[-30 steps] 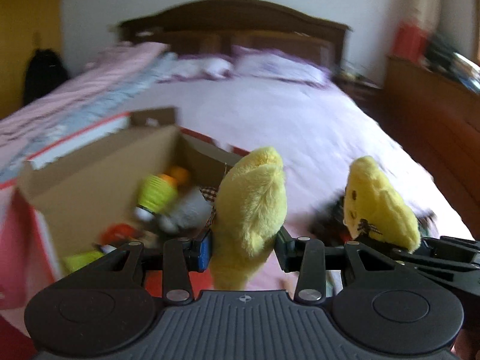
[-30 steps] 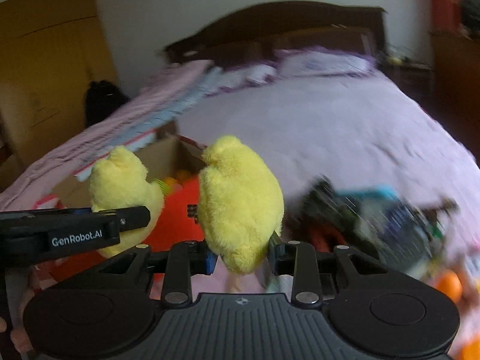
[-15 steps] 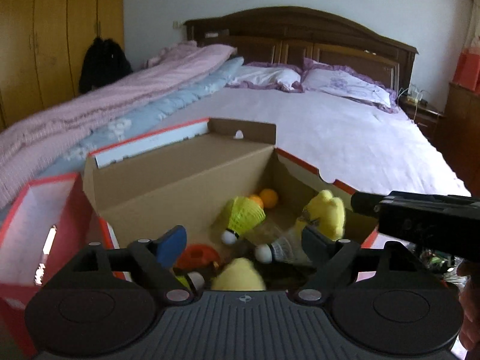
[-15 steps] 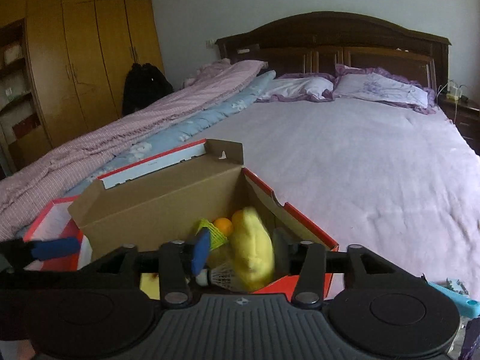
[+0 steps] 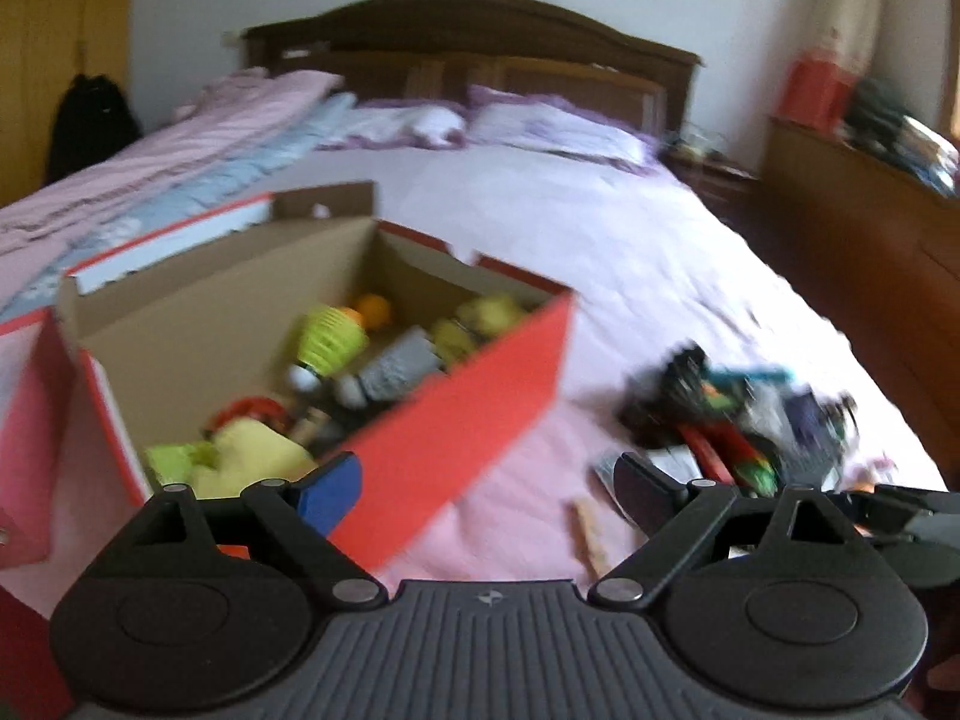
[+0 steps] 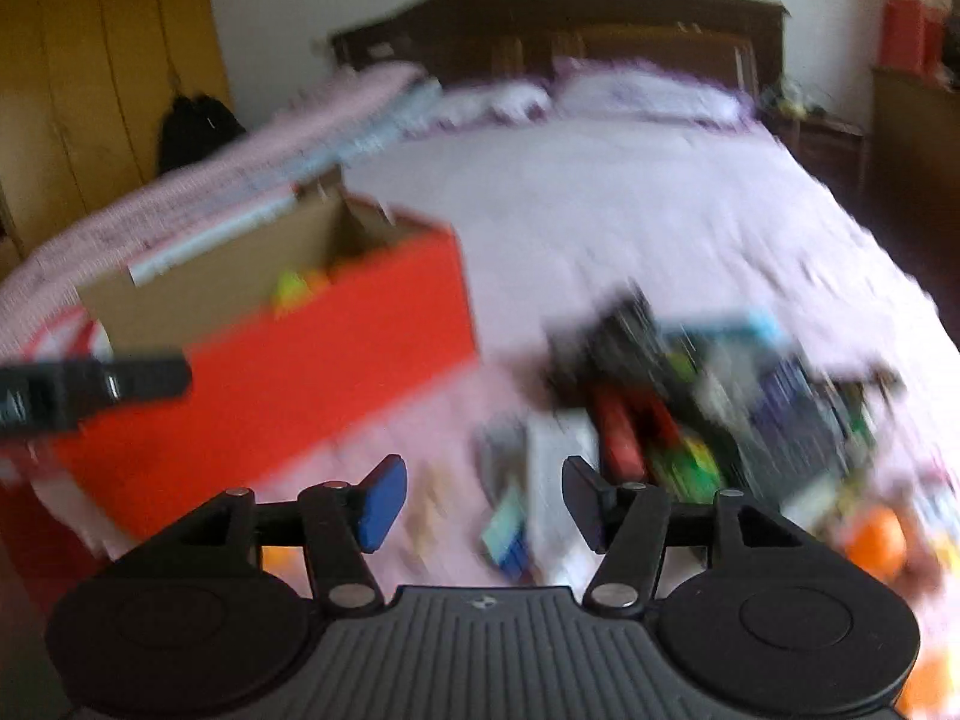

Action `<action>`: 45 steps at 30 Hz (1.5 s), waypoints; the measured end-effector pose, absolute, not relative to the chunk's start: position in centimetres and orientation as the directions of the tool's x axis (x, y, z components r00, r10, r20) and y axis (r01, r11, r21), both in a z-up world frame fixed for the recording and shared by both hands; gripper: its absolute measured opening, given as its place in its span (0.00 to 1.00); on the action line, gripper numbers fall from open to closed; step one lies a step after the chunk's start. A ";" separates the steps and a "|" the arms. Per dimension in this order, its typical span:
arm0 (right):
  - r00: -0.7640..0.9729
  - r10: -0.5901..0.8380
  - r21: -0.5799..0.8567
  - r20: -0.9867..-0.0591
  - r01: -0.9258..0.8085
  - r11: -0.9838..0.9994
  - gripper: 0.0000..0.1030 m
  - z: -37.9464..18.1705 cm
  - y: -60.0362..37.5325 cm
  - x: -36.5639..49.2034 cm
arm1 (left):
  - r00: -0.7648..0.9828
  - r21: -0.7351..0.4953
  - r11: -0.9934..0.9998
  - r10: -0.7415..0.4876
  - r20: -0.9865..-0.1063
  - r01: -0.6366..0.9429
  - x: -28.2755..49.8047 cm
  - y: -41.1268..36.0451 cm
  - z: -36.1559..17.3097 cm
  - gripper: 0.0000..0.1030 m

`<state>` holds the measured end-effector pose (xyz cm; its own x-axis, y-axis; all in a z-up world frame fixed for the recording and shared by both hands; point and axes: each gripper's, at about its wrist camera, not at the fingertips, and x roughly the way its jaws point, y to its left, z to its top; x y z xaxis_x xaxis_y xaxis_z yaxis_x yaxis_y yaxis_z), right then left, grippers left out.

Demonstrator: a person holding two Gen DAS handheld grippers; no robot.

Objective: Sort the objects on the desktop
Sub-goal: 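Carry both yellow plush toys into the cardboard box and open both tools, then grasp the wooden clothespin with the left tool while the right tool grasps an orange ball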

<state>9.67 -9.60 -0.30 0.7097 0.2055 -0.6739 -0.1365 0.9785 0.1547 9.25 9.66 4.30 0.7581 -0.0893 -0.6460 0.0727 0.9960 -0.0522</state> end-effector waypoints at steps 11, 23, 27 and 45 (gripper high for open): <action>0.702 0.090 0.191 -0.707 0.067 0.979 0.58 -3.4 -14.5 6.6 | 0.704 -0.002 0.990 -0.103 -0.703 0.143 8.7 4.6 -0.5 0.85; 0.683 -0.228 0.065 -0.693 0.375 0.925 0.55 -4.5 -23.1 3.6 | 0.685 0.079 0.980 -0.070 -0.725 0.184 11.0 2.1 -3.5 0.85; 0.659 -0.282 0.049 -0.697 0.436 0.899 0.55 -5.9 -25.6 3.5 | 0.689 0.105 0.976 -0.057 -0.723 0.192 12.4 1.3 -4.5 0.83; 0.641 -0.254 0.096 -0.724 0.458 0.884 0.55 -9.6 -27.9 4.1 | 0.588 0.085 0.982 -0.032 -0.808 0.170 15.6 0.9 -8.9 0.85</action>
<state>4.07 -27.94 -9.62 0.6410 -0.2537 -0.7244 0.4583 0.8836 0.0961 15.57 0.87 -8.86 0.5885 -0.0319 -0.8079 0.1698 0.9818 0.0849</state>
